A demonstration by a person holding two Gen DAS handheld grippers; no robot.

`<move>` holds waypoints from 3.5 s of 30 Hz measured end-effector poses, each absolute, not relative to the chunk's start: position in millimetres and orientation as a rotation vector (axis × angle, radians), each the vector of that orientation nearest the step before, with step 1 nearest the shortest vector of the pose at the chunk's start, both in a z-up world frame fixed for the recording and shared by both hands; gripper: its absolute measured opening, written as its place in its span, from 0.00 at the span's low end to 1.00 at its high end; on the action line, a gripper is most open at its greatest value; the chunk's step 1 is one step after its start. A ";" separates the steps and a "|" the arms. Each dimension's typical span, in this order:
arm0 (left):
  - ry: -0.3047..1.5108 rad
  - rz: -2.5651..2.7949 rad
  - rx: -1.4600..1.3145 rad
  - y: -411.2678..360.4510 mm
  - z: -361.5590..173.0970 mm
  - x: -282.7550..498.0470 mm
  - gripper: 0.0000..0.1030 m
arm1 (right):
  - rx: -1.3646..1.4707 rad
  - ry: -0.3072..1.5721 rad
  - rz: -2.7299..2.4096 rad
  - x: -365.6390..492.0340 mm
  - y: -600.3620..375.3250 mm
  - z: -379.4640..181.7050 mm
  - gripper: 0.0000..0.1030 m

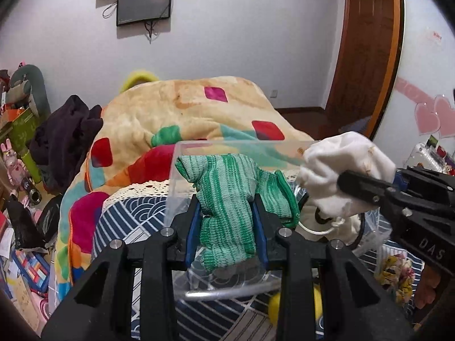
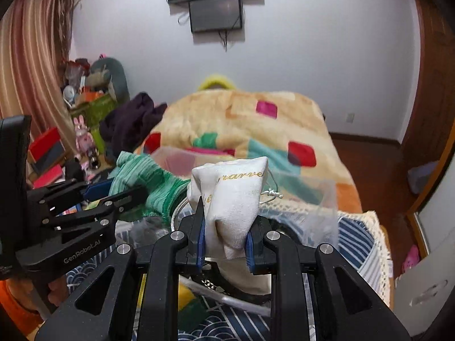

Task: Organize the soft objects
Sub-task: 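Carry the pouch into the clear box with the right gripper while the left gripper releases the glove inside, then grasp the floral scrunchie with the right gripper while the left gripper grasps the yellow ball, then drop the scrunchie into the clear box with the right gripper while the left gripper drops the ball in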

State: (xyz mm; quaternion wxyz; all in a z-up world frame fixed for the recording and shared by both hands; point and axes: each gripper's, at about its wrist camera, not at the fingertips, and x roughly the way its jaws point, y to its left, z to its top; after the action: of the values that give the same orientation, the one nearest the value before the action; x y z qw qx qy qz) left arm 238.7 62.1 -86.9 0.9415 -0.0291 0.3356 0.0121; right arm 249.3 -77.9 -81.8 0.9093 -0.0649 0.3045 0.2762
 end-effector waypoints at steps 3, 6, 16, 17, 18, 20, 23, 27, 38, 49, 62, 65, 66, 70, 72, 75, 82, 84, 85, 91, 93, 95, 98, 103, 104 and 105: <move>0.701 0.028 -0.040 55.4 -94.2 245.8 0.32 | -0.126 0.685 0.576 259.1 -74.8 -89.9 0.20; 0.720 0.025 -0.031 51.0 -99.4 251.1 0.32 | -0.107 0.741 0.589 267.7 -75.9 -98.9 0.20; 0.737 0.019 0.005 44.4 -98.7 247.8 0.59 | -0.149 0.790 0.585 270.2 -77.7 -109.6 0.25; 0.733 0.021 0.013 44.2 -97.3 245.5 0.59 | -0.159 0.790 0.581 269.5 -78.3 -108.8 0.26; 0.729 0.024 0.022 43.6 -96.0 243.1 0.61 | -0.167 0.785 0.578 267.2 -79.6 -107.7 0.27; 0.717 0.026 0.040 42.0 -92.2 237.0 0.63 | -0.179 0.773 0.580 265.1 -81.7 -105.0 0.28; 0.696 0.010 0.040 41.0 -84.4 226.0 0.66 | -0.184 0.745 0.585 258.1 -86.6 -98.6 0.35; 0.672 -0.011 0.028 40.3 -74.5 209.8 0.69 | -0.200 0.682 0.577 245.1 -92.5 -86.1 0.40; 0.608 -0.038 -0.041 48.8 -56.2 161.4 0.90 | -0.189 0.531 0.548 205.4 -125.8 -56.8 0.58; 0.751 -0.049 -0.032 42.8 -105.6 155.3 0.90 | -0.203 0.622 0.484 197.9 -149.6 -98.6 0.72; 0.778 -0.055 0.026 13.3 -126.3 162.4 0.75 | -0.168 0.816 0.414 192.8 -172.6 -157.3 0.72; 0.790 -0.062 -0.003 16.3 -127.6 168.5 0.70 | -0.134 0.829 0.424 193.0 -180.5 -160.1 0.73; 0.793 -0.066 -0.014 17.6 -128.0 170.2 0.68 | -0.126 0.830 0.426 193.4 -182.7 -160.6 0.73; 0.798 -0.097 -0.015 14.7 -131.3 174.4 0.51 | -0.128 0.823 0.430 191.4 -183.7 -163.0 0.72; 0.792 -0.122 0.014 8.2 -131.4 172.3 0.41 | -0.125 0.821 0.452 188.7 -183.4 -162.9 0.60; 0.770 -0.118 0.066 -0.2 -131.9 166.7 0.37 | -0.132 0.816 0.484 185.3 -177.4 -160.7 0.42; 0.732 -0.094 0.031 10.7 -126.7 155.5 0.36 | -0.115 0.785 0.513 178.9 -175.9 -153.3 0.15; 0.718 -0.075 0.035 13.9 -124.5 150.9 0.36 | -0.110 0.770 0.512 179.6 -175.7 -148.3 0.15; 0.711 -0.071 0.036 15.7 -123.3 148.9 0.36 | -0.110 0.761 0.512 179.7 -175.1 -145.6 0.14; 0.652 -0.059 0.042 25.0 -104.9 134.4 0.35 | -0.089 0.684 0.522 176.8 -170.9 -119.6 0.14; 0.621 -0.054 0.037 27.3 -94.7 130.6 0.35 | -0.081 0.652 0.532 178.1 -168.2 -108.8 0.14; 0.584 -0.048 0.025 31.1 -83.2 127.7 0.35 | -0.081 0.616 0.535 179.3 -164.1 -97.5 0.14; 0.537 -0.040 0.009 36.7 -66.4 127.3 0.36 | -0.092 0.570 0.537 182.2 -157.0 -83.2 0.14; 0.496 -0.027 -0.002 42.9 -48.8 137.8 0.36 | -0.086 0.506 0.532 191.6 -147.6 -64.2 0.14; 0.496 -0.028 -0.005 44.6 -46.8 141.4 0.36 | -0.083 0.499 0.532 193.8 -145.8 -62.6 0.14; 0.497 -0.026 -0.008 45.7 -45.7 145.1 0.36 | -0.078 0.492 0.530 196.2 -143.9 -60.6 0.14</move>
State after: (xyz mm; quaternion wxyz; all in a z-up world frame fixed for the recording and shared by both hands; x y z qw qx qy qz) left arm 145.1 45.7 -45.7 0.9692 -0.0040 0.2460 -0.0130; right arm 196.2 -143.9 -60.6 0.9346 -0.0382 0.2407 0.2592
